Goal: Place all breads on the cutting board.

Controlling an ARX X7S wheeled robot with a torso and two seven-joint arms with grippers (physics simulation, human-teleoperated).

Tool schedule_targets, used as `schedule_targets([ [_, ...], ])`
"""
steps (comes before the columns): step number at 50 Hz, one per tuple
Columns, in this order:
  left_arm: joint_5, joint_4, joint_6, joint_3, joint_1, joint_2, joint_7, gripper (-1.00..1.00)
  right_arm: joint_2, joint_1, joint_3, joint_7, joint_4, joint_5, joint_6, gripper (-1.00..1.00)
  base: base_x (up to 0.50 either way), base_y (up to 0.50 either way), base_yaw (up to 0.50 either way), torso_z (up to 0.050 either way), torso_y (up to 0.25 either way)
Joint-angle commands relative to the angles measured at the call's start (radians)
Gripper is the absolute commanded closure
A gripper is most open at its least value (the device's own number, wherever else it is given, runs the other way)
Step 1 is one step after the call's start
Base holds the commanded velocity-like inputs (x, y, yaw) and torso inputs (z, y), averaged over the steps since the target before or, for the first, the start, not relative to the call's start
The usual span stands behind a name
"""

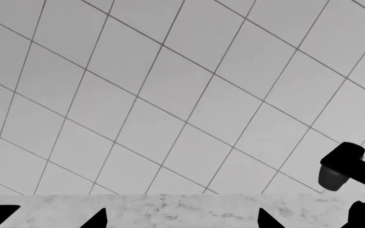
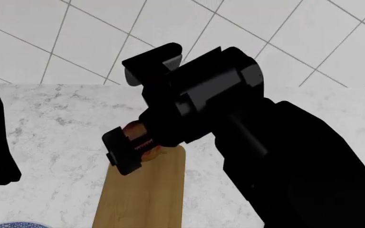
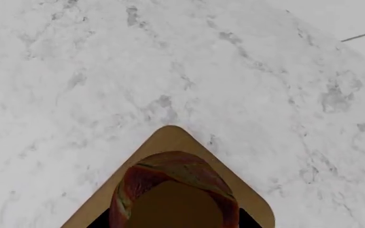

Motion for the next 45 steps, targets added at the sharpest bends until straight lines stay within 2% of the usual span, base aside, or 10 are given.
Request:
schedule_targets([
  [1,0.005,0.000,0.003,0.001,0.005,-0.002,0.003,-1.00,0.000,-0.033,0.001,-0.024,-0.013,-0.032,-0.008,1.00,0.00,0.00,0.00,0.000,0.000],
  [26,0.008,-0.003,0.007,0.004,0.004,-0.004,0.008,-1.00,0.000,-0.090,0.011,-0.052,-0.019,-0.108,0.017,1.00,0.00,0.00,0.00,0.000,0.000],
  [27,0.008,-0.003,0.006,0.005,0.004,-0.003,0.006,-1.00,0.000,-0.090,0.009,-0.058,-0.026,-0.113,0.020,-1.00,0.00,0.00,0.00,0.000,0.000],
  [36,0.013,-0.002,0.009,0.005,0.009,-0.005,0.009,-1.00,0.000,-0.085,0.010,-0.054,-0.026,-0.108,0.024,-1.00,0.00,0.00,0.00,0.000,0.000],
  [45,0.001,0.001,0.005,0.010,-0.005,-0.003,-0.006,-1.00,0.000,0.030,0.022,-0.105,0.000,-0.109,0.031,-1.00,0.00,0.00,0.00,0.000,0.000],
])
